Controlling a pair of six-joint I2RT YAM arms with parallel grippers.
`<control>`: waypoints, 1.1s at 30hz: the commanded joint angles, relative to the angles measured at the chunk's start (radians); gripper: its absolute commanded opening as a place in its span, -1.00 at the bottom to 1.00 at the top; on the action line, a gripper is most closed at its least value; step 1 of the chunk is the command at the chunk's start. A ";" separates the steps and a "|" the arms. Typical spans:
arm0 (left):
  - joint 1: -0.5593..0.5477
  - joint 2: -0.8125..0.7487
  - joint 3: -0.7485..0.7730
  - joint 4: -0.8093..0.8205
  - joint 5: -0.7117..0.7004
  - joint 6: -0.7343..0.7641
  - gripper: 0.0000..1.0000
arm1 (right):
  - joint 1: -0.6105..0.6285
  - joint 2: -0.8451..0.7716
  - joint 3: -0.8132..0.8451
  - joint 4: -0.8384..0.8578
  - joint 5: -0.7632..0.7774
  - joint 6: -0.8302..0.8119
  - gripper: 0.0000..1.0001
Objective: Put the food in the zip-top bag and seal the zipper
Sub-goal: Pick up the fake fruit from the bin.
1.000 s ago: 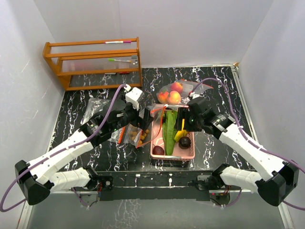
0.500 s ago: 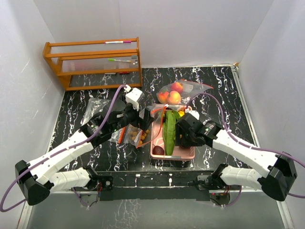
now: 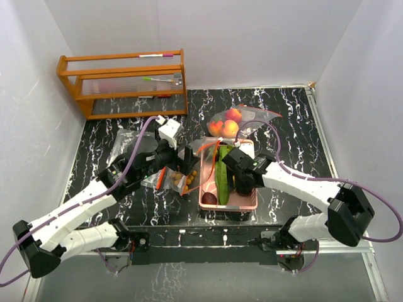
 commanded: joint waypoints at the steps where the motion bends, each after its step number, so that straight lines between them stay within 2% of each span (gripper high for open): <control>1: 0.005 -0.034 -0.005 0.012 -0.024 0.004 0.82 | 0.004 0.010 0.039 0.028 0.059 -0.042 0.47; 18: 0.005 -0.059 -0.006 -0.009 -0.049 0.018 0.83 | 0.078 0.146 -0.050 0.066 0.067 0.027 0.50; 23: 0.005 -0.060 -0.010 -0.010 -0.056 0.016 0.83 | 0.095 0.127 -0.043 0.062 0.078 0.046 0.45; 25: 0.005 -0.060 -0.009 -0.008 -0.057 0.016 0.83 | 0.096 0.100 -0.026 0.055 0.086 0.044 0.38; 28: 0.005 -0.056 -0.006 -0.004 -0.059 0.017 0.83 | 0.097 0.056 0.016 0.044 0.097 0.034 0.09; 30: 0.005 -0.053 -0.003 -0.001 -0.060 0.015 0.83 | 0.096 0.030 0.054 0.028 0.109 0.032 -0.03; 33: 0.005 -0.047 0.003 0.004 -0.060 0.016 0.83 | 0.096 -0.021 0.101 0.012 0.130 0.031 -0.06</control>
